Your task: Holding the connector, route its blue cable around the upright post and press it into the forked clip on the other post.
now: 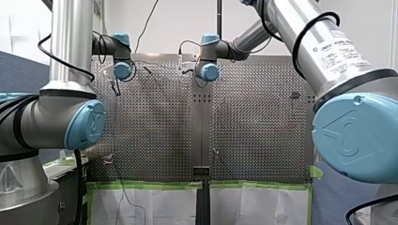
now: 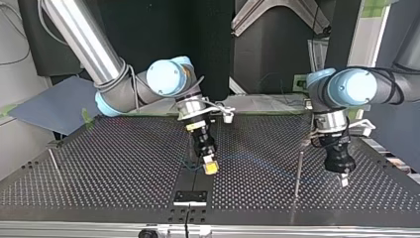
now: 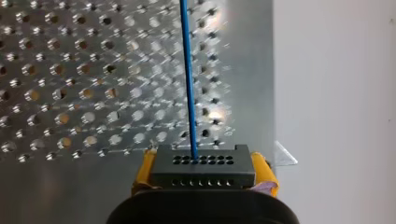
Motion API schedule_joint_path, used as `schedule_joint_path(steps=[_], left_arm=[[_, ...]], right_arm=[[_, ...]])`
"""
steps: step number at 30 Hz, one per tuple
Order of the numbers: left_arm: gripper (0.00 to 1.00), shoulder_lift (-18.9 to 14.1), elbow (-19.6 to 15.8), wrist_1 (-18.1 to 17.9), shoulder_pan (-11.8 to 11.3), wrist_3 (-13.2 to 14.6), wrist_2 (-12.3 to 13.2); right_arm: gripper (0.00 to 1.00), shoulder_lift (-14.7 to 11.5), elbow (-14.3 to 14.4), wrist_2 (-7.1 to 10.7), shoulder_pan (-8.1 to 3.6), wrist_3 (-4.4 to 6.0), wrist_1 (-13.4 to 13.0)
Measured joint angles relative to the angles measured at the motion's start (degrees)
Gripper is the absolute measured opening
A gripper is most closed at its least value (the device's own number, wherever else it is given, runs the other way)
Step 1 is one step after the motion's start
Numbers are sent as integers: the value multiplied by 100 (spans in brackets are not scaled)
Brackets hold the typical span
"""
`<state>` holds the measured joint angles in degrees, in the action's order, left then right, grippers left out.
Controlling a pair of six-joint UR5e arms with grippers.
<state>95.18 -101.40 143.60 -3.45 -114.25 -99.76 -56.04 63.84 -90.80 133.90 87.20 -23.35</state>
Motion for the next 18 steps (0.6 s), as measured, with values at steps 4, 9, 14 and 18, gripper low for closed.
schedule_joint_path(steps=[4, 9, 14, 18], left_arm=[[2, 170, 6, -55, 15, -31, 176], [5, 413, 7, -72, 20, -133, 335], [8, 594, 11, -75, 26, -156, 354], [13, 771, 10, -86, 32, -158, 443]], right_arm=[[0, 56, -3, -86, -19, 0, -19], [0, 81, -6, -135, -25, 0, 16], [0, 86, 0, -161, -32, -6, 93], [0, 92, 12, -199, -36, -23, 154]])
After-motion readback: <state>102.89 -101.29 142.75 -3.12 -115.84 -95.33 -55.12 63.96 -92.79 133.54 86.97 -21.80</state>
